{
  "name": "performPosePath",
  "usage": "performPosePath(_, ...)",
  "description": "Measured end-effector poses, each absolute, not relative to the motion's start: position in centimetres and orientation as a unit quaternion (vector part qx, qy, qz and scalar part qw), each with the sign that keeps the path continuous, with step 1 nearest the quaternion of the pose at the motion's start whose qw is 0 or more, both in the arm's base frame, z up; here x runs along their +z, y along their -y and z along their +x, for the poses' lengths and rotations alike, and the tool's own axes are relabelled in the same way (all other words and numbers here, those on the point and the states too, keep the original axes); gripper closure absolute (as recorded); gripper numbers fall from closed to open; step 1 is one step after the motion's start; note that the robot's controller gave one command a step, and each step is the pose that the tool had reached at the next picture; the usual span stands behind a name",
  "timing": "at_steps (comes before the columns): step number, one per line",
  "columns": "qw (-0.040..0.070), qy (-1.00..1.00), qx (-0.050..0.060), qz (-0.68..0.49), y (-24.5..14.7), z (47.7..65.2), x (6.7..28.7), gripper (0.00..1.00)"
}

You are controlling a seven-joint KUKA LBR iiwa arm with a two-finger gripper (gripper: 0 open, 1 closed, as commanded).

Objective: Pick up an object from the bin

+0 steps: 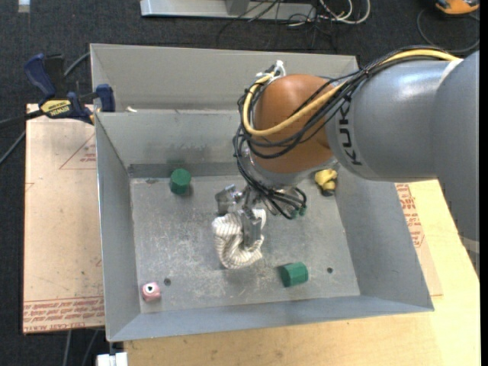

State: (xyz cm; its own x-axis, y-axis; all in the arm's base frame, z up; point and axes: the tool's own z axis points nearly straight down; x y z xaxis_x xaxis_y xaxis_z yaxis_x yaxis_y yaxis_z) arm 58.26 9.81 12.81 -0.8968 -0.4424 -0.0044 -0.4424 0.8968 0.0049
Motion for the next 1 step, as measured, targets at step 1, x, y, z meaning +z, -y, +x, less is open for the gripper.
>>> performPosePath(1, 0.003, -0.974, 0.003, -0.227, -9.83, 58.31, 14.34, 1.00)
